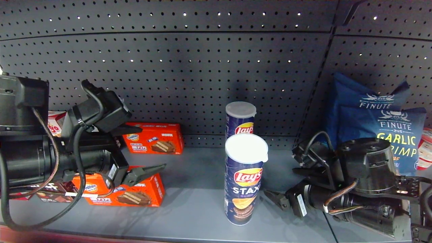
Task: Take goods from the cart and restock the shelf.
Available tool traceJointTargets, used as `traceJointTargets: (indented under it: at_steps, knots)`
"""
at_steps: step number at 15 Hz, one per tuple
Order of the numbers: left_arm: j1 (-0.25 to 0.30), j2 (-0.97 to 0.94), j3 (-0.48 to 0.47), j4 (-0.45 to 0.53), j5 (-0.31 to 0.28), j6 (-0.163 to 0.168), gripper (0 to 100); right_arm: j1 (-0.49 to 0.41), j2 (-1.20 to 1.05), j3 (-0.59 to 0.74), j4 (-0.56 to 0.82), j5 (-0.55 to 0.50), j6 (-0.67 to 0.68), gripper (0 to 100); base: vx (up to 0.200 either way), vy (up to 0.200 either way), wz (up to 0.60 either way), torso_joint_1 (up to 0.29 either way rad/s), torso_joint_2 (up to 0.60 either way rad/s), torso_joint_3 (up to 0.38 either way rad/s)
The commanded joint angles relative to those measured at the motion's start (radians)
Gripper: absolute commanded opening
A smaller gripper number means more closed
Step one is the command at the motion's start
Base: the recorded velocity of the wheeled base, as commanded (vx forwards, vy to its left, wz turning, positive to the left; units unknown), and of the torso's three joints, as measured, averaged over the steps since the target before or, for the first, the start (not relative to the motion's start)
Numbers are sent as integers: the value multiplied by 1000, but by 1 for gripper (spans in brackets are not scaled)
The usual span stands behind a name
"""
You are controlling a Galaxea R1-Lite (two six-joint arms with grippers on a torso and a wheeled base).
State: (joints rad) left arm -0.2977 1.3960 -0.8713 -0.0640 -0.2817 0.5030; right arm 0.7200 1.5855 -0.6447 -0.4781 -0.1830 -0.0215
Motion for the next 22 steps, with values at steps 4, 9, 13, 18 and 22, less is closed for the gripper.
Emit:
traceJointTargets:
  at_steps: [4, 9, 13, 18, 22]
  knots:
    - [-1, 1, 0, -2, -1, 0, 100, 9, 54, -39, -2, 2, -2, 100, 0, 0, 0, 0, 0, 0]
    - [0, 1, 0, -2, -1, 0, 100, 35, 60, -32, -17, 4, -3, 100, 0, 0, 0, 0, 0, 0]
    - [2, 1, 5, -2, 1, 0, 100, 62, 57, -30, -17, 2, -2, 100, 0, 0, 0, 0, 0, 0]
    - [2, -3, 29, -2, -1, 0, 100, 29, 54, -32, -17, 0, -2, 100, 0, 0, 0, 0, 0, 0]
    - [2, -12, 32, -2, 1, 0, 100, -86, 108, -142, -17, -4, -2, 100, 0, 0, 0, 0, 0, 0]
